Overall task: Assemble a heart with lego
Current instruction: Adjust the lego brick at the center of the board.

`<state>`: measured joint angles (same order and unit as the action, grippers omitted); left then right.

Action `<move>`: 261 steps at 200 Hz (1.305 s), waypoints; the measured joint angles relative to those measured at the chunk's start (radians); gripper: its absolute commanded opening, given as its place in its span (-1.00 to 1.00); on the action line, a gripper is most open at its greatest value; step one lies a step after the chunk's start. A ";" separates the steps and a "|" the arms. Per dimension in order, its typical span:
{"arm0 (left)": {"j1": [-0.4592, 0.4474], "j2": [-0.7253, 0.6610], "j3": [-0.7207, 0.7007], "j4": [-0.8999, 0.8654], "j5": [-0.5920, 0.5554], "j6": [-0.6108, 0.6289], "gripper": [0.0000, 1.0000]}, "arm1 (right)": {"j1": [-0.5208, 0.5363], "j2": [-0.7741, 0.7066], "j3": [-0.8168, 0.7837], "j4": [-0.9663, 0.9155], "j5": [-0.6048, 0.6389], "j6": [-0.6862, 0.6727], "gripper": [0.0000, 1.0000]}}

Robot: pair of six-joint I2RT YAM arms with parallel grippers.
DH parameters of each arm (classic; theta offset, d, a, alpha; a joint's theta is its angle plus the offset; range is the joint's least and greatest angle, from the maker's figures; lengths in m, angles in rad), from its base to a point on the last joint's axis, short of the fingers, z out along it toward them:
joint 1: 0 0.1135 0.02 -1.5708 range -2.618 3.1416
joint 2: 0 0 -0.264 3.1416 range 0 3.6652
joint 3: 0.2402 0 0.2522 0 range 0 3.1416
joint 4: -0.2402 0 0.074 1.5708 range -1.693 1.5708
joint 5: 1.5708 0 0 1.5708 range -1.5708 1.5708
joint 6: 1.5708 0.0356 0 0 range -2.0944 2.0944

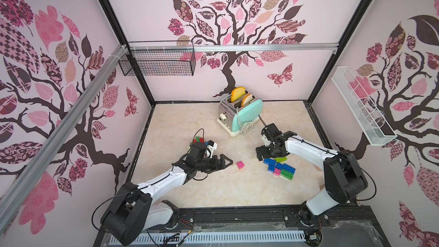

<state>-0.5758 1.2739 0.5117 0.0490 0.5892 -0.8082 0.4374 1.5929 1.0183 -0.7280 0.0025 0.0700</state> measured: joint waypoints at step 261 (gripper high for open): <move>-0.021 0.226 -0.039 0.224 0.058 -0.049 0.95 | 0.181 0.138 0.066 0.018 0.043 -0.101 0.43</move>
<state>-0.5964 1.4998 0.4732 0.2729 0.6476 -0.8574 0.6182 1.7313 1.0840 -0.7105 0.0452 -0.0307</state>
